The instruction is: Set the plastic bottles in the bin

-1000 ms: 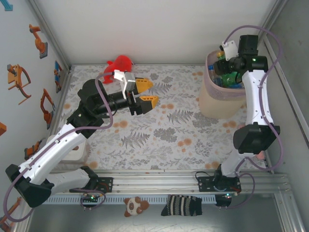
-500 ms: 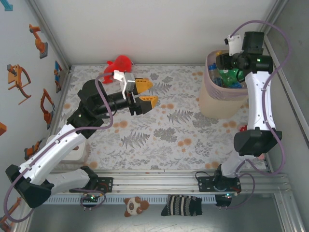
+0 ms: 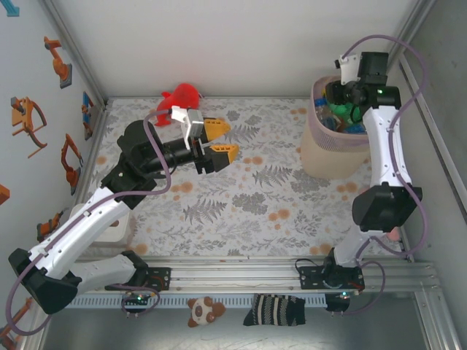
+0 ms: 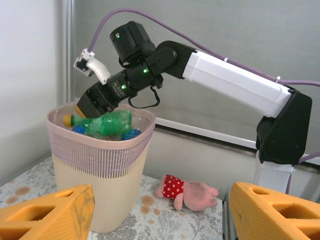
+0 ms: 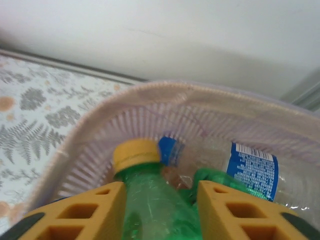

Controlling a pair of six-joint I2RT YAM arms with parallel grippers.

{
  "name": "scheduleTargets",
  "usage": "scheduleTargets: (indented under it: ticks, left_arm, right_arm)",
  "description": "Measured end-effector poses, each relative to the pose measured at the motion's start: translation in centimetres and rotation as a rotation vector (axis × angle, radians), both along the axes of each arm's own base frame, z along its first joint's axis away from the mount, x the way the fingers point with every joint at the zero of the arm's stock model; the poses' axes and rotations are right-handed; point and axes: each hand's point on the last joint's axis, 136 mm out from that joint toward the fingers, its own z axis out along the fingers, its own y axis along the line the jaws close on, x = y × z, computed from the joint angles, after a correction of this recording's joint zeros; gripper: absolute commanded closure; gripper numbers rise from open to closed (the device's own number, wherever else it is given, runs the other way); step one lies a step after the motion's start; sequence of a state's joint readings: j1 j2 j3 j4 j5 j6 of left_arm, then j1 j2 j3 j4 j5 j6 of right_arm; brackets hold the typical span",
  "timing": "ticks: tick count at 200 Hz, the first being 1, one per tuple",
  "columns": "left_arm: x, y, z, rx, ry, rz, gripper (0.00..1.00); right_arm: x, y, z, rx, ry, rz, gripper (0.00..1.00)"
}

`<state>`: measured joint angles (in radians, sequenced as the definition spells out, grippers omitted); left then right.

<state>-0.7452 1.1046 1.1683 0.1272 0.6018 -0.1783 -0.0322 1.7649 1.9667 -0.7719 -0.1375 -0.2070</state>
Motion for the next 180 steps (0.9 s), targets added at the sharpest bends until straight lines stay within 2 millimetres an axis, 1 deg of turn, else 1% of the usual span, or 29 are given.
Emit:
scheduleTargets:
  ticks: [19, 27, 63, 82, 97, 116, 138, 160, 180]
  left_arm:
    - [0.0, 0.0, -0.1, 0.001, 0.001, 0.001, 0.29]
    - [0.0, 0.0, -0.1, 0.002, 0.002, 0.0, 0.29]
    - [0.0, 0.0, -0.4, 0.005, 0.006, 0.001, 0.29]
    - [0.0, 0.0, -0.4, 0.005, 0.006, 0.0, 0.29]
    - [0.0, 0.1, -0.4, 0.002, 0.005, 0.001, 0.29]
    - [0.0, 0.1, -0.3, -0.002, 0.005, 0.001, 0.29]
    - [0.1, 0.2, -0.4, -0.005, 0.007, 0.005, 0.29]
    - [0.1, 0.2, -0.7, -0.003, 0.015, 0.006, 0.29]
    - [0.2, 0.2, -0.9, -0.005, 0.018, 0.005, 0.29]
  right_arm:
    - [0.7, -0.9, -2.6, -0.02, 0.062, -0.032, 0.48]
    - [1.2, -1.0, -2.9, -0.026, 0.059, -0.034, 0.47]
    - [1.3, -0.9, -2.0, -0.017, 0.047, -0.04, 0.4]
    - [0.7, -0.9, -1.5, -0.003, 0.051, -0.049, 0.37]
    - [0.0, -1.1, -0.7, 0.008, 0.043, -0.068, 0.36]
    - [-1.3, -1.4, 1.5, 0.024, 0.006, -0.109, 0.36]
    - [-4.3, -2.3, 4.6, 0.058, -0.059, -0.178, 0.36]
    - [-8.1, -4.5, 7.1, 0.124, -0.112, -0.286, 0.35]
    - [-11.0, -6.9, 7.7, 0.204, -0.133, -0.399, 0.32]
